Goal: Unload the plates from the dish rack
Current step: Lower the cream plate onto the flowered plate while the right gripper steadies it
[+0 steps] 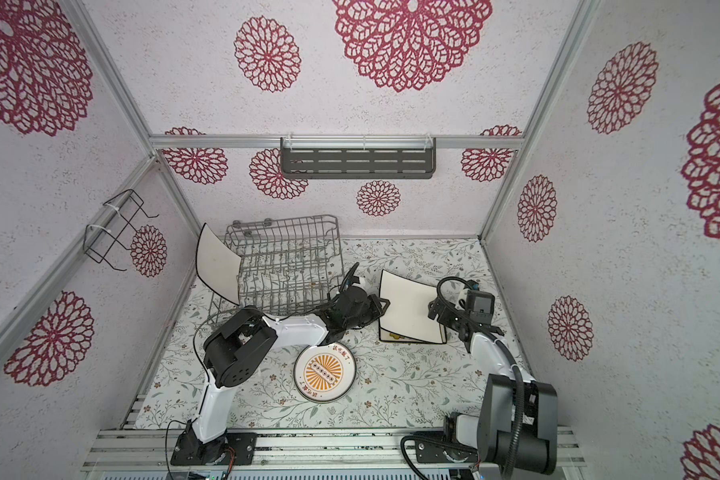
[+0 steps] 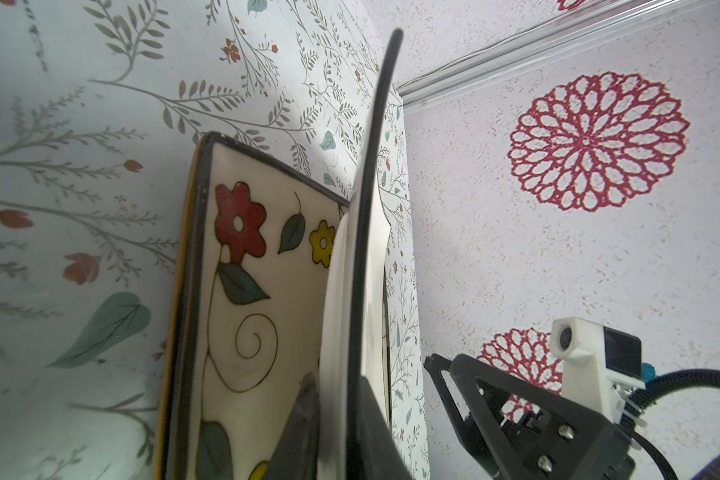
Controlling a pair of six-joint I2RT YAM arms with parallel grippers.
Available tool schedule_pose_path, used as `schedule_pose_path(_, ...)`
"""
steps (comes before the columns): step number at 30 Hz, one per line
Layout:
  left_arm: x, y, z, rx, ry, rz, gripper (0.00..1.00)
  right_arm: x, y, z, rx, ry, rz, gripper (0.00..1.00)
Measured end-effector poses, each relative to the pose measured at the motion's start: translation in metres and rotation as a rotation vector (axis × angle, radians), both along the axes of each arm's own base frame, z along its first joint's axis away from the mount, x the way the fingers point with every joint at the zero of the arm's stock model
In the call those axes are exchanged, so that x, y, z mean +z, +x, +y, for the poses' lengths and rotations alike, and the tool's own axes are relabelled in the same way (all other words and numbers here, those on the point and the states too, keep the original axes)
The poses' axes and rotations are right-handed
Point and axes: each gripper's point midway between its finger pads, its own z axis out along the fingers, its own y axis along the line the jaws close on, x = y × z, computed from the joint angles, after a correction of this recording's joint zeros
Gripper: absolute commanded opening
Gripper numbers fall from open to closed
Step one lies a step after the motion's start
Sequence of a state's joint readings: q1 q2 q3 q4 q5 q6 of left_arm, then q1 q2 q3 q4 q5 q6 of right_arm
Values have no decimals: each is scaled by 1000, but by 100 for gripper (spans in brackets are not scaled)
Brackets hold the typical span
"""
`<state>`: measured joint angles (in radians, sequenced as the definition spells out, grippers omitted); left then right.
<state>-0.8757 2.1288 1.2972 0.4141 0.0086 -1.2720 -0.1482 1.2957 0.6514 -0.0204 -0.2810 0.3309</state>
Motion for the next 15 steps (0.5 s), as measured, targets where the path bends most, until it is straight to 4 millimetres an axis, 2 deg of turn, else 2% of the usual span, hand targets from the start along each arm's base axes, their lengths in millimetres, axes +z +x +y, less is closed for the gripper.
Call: schedule_pose_path(15,-23,-8,5,-27,70,53,23,-12,22,-1,25,-3,30,94)
